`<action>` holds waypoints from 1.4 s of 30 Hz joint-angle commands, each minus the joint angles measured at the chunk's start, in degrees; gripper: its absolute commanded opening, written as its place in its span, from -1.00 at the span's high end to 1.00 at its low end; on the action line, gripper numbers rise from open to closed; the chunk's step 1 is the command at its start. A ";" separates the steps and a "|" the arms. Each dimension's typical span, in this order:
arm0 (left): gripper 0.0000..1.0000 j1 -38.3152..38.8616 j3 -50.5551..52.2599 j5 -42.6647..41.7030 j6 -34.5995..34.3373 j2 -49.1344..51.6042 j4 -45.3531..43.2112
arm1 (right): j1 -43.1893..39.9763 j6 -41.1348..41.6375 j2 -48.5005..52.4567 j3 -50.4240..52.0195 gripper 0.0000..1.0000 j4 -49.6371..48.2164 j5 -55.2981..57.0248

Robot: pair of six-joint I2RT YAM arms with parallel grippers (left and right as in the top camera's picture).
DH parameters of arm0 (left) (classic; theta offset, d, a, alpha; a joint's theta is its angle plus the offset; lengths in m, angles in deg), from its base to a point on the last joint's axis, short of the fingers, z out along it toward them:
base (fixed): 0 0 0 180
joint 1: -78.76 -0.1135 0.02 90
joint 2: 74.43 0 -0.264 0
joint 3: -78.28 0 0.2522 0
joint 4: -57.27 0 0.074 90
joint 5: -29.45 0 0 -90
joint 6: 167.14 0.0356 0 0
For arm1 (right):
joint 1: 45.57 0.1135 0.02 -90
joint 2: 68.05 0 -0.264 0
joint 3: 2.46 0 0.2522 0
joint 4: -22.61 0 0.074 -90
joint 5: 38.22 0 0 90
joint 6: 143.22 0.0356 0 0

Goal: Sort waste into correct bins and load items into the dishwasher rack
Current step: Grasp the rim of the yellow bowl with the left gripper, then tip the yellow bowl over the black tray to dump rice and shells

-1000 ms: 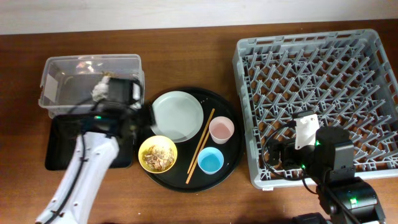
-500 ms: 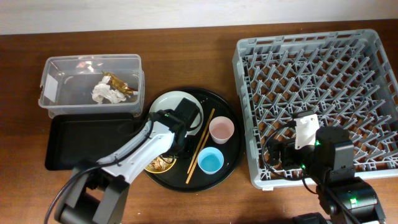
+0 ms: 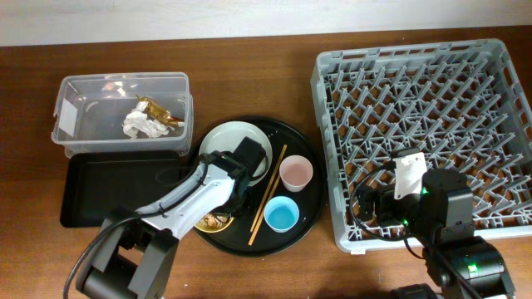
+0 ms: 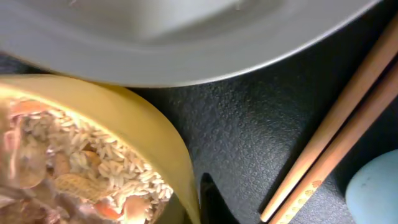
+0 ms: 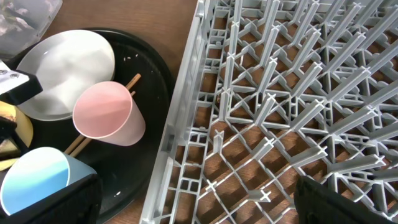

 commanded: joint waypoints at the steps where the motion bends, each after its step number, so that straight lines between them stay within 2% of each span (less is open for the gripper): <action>1: 0.99 0.15 0.35 -0.26 -0.44 0.42 -0.15 | 0.26 0.48 0.04 -1.01 -0.97 -0.20 -0.37; 5: 1.00 -0.22 -4.74 1.36 -0.33 -4.15 6.23 | 0.26 0.48 0.04 -1.01 -0.97 -0.20 -0.35; 9: 1.00 -0.81 -9.05 1.99 5.55 -11.30 8.68 | 0.26 0.48 0.04 -1.01 -0.97 -0.20 -0.37; 11: 1.00 -4.98 -9.09 1.53 6.58 -14.97 8.96 | 0.26 0.48 0.04 -1.01 -0.97 -0.17 -0.37; 13: 1.00 -10.93 -9.09 -2.73 11.80 -16.65 8.50 | 0.26 0.48 0.04 -1.01 -0.97 -0.17 -0.37; 14: 1.00 -13.81 -9.09 -5.09 14.60 -16.72 8.24 | 0.26 0.48 0.04 -1.01 -0.97 -0.17 -0.37; 16: 1.00 -24.39 -8.22 -16.15 21.92 -16.72 6.38 | 0.26 0.48 0.04 -1.01 -0.97 -0.15 -0.37; 18: 1.00 -29.46 -7.37 -23.43 24.83 -16.70 4.70 | 0.26 0.48 0.04 -1.01 -0.97 -0.17 -0.35; 21: 1.00 -41.18 -2.95 -35.82 28.85 -16.61 0.31 | 0.26 0.48 0.04 -1.01 -0.97 -0.15 -0.35; 23: 1.00 -48.98 0.94 -47.06 32.63 -16.02 -2.69 | 0.26 0.48 0.04 -1.01 -0.97 -0.17 -0.37; 26: 1.00 -57.53 2.60 -59.54 37.20 -13.20 -2.75 | 0.26 0.48 0.04 -1.01 -0.97 -0.15 -0.35; 29: 1.00 -62.90 2.60 -66.66 37.20 -8.57 -2.95 | 0.26 0.48 0.04 -1.01 -0.97 -0.15 -0.37; 35: 1.00 -68.83 2.60 -88.32 37.13 3.69 -2.43 | 0.26 0.48 0.04 -1.01 -0.98 -0.15 -0.37; 40: 1.00 -69.94 2.60 -90.92 33.42 4.15 -2.32 | 0.26 0.48 0.04 -1.01 -0.98 0.09 -0.55; 42: 1.00 -70.03 2.60 -90.92 29.42 4.15 -2.36 | 0.26 0.48 0.04 -1.01 -0.97 0.24 -0.55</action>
